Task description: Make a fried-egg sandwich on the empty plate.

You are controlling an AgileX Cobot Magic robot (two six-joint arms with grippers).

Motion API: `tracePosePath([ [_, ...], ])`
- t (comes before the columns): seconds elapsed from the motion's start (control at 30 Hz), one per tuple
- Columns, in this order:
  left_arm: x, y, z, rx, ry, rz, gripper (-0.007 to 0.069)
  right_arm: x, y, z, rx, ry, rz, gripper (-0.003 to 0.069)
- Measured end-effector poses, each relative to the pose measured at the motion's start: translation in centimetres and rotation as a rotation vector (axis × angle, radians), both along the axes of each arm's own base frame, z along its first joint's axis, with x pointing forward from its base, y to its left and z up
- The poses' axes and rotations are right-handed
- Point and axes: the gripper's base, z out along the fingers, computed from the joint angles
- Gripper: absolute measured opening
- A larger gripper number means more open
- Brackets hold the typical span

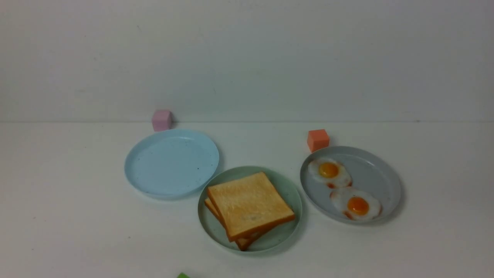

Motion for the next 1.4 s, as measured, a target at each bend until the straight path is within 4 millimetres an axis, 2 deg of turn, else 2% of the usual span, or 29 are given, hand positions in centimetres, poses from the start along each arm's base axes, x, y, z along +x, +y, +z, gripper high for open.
tracePosePath([
  [0.3, 0.0, 0.0, -0.4, 0.024, 0.025, -0.001, -0.0013, 0.2, 0.0, -1.0, -0.021, 0.019, -0.023, 0.0082],
  [0.37, 0.0, 0.0, -0.4, 0.024, 0.027, -0.001, -0.0013, 0.1, -0.7, -2.2, -0.037, 0.005, -0.105, 0.0035],
  [0.4, 0.0, 0.0, -0.4, 0.024, 0.027, -0.001, -0.0013, 0.2, -1.0, -3.3, -0.037, -0.023, -0.151, 0.0003],
  [0.53, 0.0, 0.0, -0.4, 0.024, 0.028, -0.001, -0.0013, 1.3, -1.5, -7.8, -0.013, -0.181, -0.300, -0.0012],
  [0.63, 0.0, 0.0, -0.4, 0.025, 0.028, -0.002, -0.0013, 2.1, -2.1, -12.8, 0.017, -0.314, -0.439, -0.0012],
  [0.7, 0.0, 0.0, -0.4, 0.026, 0.029, -0.002, -0.0013, 2.3, -2.6, -17.8, 0.025, -0.367, -0.530, -0.0012],
  [0.73, 0.0, 0.0, -0.4, 0.026, 0.029, -0.002, -0.0013, 2.2, -2.6, -17.7, 0.028, -0.374, -0.530, -0.0012],
  [0.77, 0.0, 0.0, -0.4, 0.026, 0.029, -0.002, -0.0013, 2.1, -2.7, -19.2, 0.026, -0.380, -0.546, -0.0013],
  [0.8, 0.0, 0.0, -0.4, 0.025, 0.031, -0.002, -0.0013, 2.0, -2.8, -21.7, 0.026, -0.380, -0.566, -0.0012],
  [0.9, 0.0, 0.0, -0.4, 0.025, 0.031, -0.002, -0.0013, 1.5, -2.9, -25.0, 0.048, -0.346, -0.589, -0.0012],
  [1.4, 0.0, 0.0, -0.5, 0.026, 0.035, -0.002, -0.0010, 1.3, -2.9, -25.4, 0.107, -0.313, -0.623, -0.0009],
])
